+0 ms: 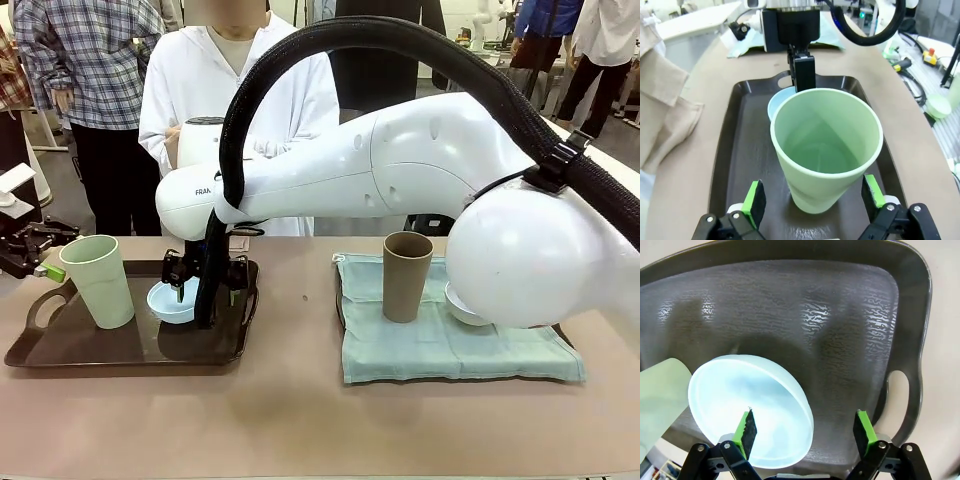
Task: Set up a tray with a mat and arrange the tableware.
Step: Pick up the Picnic Bowl and Reusable plastic cup from the Handle tray in front of the human's position and hold them in the air.
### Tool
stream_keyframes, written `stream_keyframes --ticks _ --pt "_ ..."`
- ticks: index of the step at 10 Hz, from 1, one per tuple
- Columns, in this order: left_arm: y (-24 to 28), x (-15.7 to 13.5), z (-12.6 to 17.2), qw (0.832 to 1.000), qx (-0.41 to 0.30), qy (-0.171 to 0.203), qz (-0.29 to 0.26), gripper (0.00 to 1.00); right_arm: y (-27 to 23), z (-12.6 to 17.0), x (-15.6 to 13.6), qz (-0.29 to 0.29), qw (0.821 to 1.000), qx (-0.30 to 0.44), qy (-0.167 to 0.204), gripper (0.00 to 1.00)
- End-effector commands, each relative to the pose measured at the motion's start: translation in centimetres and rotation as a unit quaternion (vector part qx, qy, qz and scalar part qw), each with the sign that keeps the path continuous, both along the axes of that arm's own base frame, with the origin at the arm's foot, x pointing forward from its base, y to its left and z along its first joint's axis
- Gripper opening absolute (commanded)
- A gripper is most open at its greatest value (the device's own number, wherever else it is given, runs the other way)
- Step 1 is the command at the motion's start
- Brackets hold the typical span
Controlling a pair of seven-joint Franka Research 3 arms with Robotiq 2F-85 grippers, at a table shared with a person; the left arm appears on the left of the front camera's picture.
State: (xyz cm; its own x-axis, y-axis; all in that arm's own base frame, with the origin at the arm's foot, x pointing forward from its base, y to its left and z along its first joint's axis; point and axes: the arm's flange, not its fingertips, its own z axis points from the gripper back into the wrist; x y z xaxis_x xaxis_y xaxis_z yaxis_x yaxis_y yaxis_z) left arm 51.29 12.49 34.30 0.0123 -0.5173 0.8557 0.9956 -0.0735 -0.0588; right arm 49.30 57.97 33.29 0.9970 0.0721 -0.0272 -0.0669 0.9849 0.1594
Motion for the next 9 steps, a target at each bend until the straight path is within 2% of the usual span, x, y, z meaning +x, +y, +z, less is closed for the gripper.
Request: stream_keyframes --ticks 1,6,9 --pt "-0.2 0.0 -1.1 1.0 0.0 0.002 -0.019 1.0 0.0 -0.5 0.4 -0.003 1.0 0.001 0.009 1.0" --pt "0.0 0.0 -4.7 0.998 -0.001 0.011 -0.062 1.0 0.3 -0.4 0.9 -0.011 1.0 0.009 0.003 1.0" --pt "-0.5 0.3 -6.1 0.997 -0.027 -0.015 -0.075 1.0 1.4 -1.4 1.5 -0.005 1.0 0.002 0.015 1.0"
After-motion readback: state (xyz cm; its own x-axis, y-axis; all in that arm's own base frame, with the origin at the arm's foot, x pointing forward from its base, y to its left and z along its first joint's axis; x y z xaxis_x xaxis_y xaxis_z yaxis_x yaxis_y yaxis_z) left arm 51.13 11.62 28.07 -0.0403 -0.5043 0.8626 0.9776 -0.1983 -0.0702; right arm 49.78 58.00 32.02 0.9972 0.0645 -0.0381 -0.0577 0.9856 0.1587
